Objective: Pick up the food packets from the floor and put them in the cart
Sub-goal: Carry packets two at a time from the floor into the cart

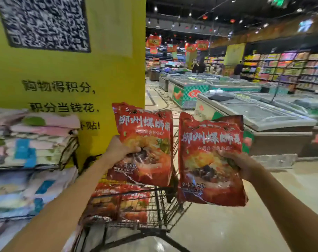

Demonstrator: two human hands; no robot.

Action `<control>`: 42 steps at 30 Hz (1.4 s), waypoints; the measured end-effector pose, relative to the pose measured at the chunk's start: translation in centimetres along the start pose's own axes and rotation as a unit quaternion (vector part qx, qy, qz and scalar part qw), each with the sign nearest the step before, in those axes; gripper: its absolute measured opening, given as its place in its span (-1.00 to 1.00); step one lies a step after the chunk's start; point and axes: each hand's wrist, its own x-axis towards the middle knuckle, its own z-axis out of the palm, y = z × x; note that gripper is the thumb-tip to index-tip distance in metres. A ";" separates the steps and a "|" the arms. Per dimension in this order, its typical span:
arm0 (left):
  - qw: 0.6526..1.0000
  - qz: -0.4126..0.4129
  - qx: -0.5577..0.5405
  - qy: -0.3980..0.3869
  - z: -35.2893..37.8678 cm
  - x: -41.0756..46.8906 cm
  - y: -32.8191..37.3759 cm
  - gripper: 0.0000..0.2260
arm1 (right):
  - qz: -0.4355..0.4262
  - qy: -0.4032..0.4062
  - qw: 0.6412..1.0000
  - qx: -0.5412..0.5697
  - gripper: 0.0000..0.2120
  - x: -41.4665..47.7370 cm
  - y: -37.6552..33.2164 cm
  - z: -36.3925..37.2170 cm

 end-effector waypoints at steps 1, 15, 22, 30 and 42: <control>1.000 -0.017 0.002 0.014 -1.8 0.6 -1.0 -0.53 | 0.005 -0.004 1.000 0.001 -0.04 1.8 0.7 1.7; 0.993 -0.111 0.036 0.000 -11.3 12.7 -14.6 -0.46 | 0.132 -0.039 0.990 0.035 -0.89 18.6 7.9 16.1; 0.977 -0.207 0.014 -0.039 -9.1 22.2 -23.9 -0.57 | 0.200 -0.032 0.979 -0.021 -0.16 30.5 15.4 17.5; 0.937 -0.347 0.041 -0.029 -8.1 26.5 -35.5 -0.28 | 0.306 -0.034 0.951 -0.022 -0.63 37.4 24.2 20.7; 0.874 -0.482 0.010 -0.059 -7.2 27.9 -52.3 -0.59 | 0.442 0.001 0.897 -0.019 0.02 41.4 41.2 24.5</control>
